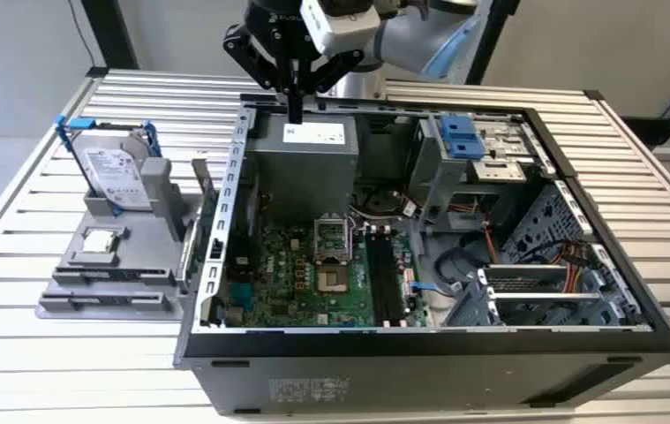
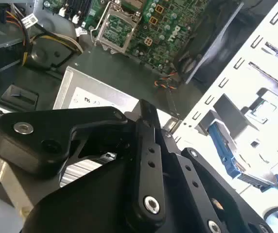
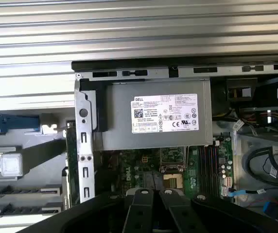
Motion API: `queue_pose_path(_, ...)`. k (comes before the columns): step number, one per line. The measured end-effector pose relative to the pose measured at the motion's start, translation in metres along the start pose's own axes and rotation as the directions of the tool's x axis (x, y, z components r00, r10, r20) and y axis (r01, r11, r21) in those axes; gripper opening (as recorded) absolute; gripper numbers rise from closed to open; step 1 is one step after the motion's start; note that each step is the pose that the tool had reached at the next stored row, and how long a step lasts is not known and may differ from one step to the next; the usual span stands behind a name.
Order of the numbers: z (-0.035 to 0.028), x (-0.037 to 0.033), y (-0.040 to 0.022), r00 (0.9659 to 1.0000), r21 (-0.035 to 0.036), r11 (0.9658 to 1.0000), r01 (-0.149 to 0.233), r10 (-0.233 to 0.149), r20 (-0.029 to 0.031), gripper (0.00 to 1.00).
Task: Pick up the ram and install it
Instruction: 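Reach for the ram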
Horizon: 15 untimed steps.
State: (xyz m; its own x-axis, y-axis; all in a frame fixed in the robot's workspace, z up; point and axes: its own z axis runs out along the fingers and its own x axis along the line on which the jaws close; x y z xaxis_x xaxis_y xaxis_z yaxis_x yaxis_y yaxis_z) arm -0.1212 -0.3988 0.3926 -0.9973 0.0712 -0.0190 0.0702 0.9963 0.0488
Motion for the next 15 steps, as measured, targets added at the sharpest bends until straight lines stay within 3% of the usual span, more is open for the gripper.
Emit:
queue_pose_path(10, -0.0001, 0.0004, 0.0, 1.0, 0.0001, 1.0, 0.0, 0.0, 0.0, 0.0)
queue_pose_path(15, -0.0005, 0.0229, -0.0017, 1.0, -0.0001, 1.0, 0.0, 0.0, 0.0018, 0.0)
